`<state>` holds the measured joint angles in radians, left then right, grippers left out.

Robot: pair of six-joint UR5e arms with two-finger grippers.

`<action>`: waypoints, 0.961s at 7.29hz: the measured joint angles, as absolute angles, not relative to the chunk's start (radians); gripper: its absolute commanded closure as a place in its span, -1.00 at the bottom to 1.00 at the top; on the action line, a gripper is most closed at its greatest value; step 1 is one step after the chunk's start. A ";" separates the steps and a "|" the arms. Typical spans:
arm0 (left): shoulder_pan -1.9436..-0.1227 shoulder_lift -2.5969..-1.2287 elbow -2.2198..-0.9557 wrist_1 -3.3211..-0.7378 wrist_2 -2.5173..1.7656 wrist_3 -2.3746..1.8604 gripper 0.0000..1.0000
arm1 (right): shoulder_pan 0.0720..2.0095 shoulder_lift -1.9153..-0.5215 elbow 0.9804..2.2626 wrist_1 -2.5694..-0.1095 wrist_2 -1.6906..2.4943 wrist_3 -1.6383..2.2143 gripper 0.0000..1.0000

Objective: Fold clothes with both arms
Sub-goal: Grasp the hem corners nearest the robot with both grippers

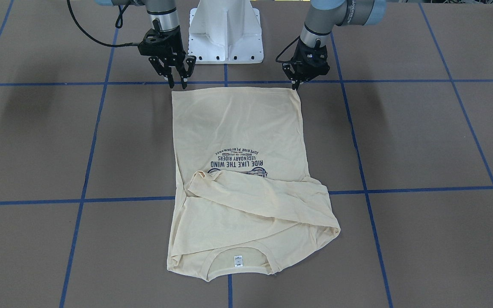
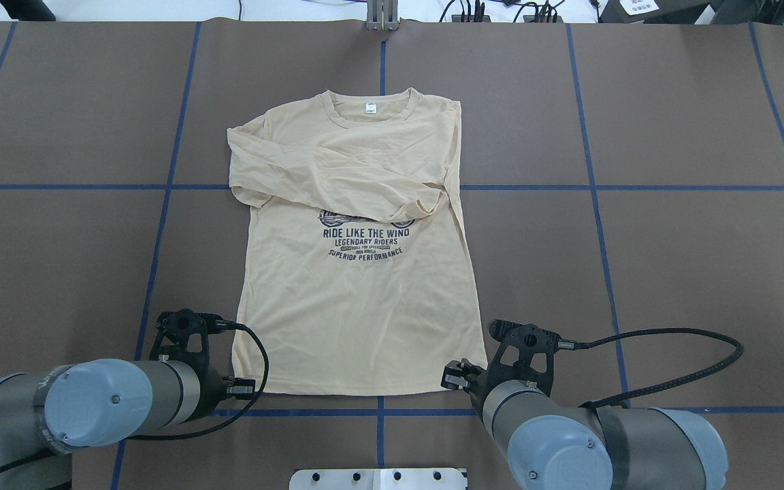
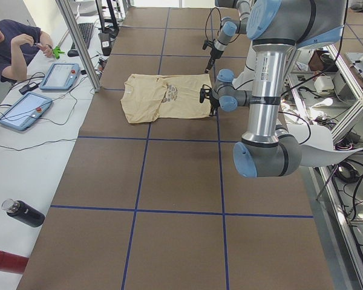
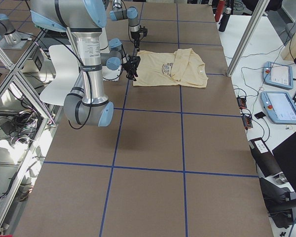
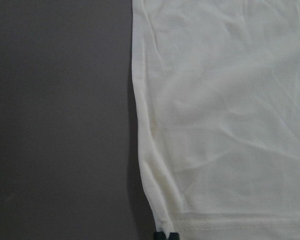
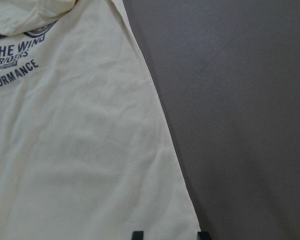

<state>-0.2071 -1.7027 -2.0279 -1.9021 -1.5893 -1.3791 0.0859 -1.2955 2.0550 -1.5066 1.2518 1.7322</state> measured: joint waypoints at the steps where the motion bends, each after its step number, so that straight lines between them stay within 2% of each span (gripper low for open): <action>1: -0.207 -1.703 -2.028 -1.902 -1.589 -1.379 1.00 | 0.089 -1.297 2.040 -1.506 1.252 1.731 0.07; 4: -0.207 -1.703 -2.028 -1.902 -1.589 -1.379 1.00 | 0.091 -1.298 1.995 -1.505 1.251 1.734 0.08; 7: -0.207 -1.703 -2.028 -1.901 -1.590 -1.379 1.00 | 0.088 -1.296 1.980 -1.505 1.250 1.740 0.21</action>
